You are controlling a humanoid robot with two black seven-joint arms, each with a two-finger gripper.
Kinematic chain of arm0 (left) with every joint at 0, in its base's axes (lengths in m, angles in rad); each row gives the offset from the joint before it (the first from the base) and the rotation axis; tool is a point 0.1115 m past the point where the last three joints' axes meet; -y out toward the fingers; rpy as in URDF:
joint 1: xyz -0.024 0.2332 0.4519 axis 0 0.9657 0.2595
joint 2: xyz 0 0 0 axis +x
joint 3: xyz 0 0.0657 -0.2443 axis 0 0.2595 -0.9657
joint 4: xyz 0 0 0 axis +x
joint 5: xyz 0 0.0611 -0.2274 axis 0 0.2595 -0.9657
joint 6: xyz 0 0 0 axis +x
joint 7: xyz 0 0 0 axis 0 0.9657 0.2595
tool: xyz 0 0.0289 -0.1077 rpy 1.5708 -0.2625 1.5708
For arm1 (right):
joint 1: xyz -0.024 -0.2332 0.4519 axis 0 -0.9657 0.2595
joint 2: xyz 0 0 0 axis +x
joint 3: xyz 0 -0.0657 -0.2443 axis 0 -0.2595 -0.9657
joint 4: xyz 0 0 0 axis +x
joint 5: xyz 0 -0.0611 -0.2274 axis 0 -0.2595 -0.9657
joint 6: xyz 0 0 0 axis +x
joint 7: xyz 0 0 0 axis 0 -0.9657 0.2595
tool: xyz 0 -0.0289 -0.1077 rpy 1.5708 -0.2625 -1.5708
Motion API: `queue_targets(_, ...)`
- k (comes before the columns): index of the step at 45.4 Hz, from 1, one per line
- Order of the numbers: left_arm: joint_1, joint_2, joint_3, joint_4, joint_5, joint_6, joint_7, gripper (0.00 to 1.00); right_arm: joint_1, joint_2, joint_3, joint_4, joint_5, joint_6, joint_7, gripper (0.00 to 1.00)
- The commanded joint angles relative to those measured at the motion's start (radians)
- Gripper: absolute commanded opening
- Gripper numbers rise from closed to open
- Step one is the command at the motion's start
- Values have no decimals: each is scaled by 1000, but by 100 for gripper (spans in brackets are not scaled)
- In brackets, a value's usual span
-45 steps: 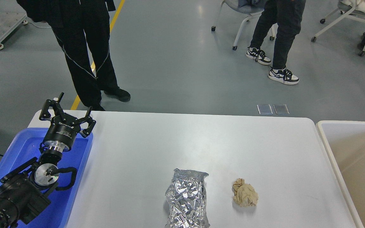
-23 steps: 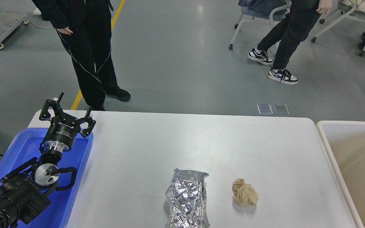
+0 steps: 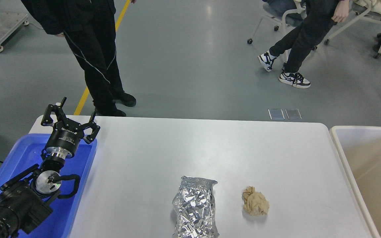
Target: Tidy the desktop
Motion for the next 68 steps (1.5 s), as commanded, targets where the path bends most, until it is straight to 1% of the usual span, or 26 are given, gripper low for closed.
queue_targets(1,0,0,0,0,0,-1,-2,100,3,-74,328,271,20,10,2,100)
queue_targets(5,1,0,0,0,0,1,0,100,-32,-76,409,385,19,11,4,100)
queue_targets(13,0,0,0,0,0,1,0,100,-135,-50,607,592,19,11,29,99)
queue_targets(20,0,0,0,0,0,1,-2,100,-204,27,741,644,19,11,33,100)
queue_targets(23,1,0,0,0,0,-1,0,100,-239,65,788,663,19,13,48,100)
queue_targets(26,0,0,0,0,0,1,0,100,-284,97,817,692,17,29,74,100)
queue_targets(31,1,0,0,0,0,1,0,100,-357,148,847,733,5,62,151,100)
queue_targets(35,0,0,0,0,0,1,0,100,-396,194,856,738,4,68,202,99)
queue_targets(43,1,0,0,0,0,1,0,100,-459,283,853,730,4,72,262,100)
queue_targets(48,0,0,0,0,0,-1,0,100,-502,326,847,726,4,71,265,100)
queue_targets(57,0,0,0,0,0,-1,0,100,-571,366,841,724,4,74,265,99)
queue_targets(68,0,0,0,0,0,1,0,100,-571,372,842,726,4,74,265,100)
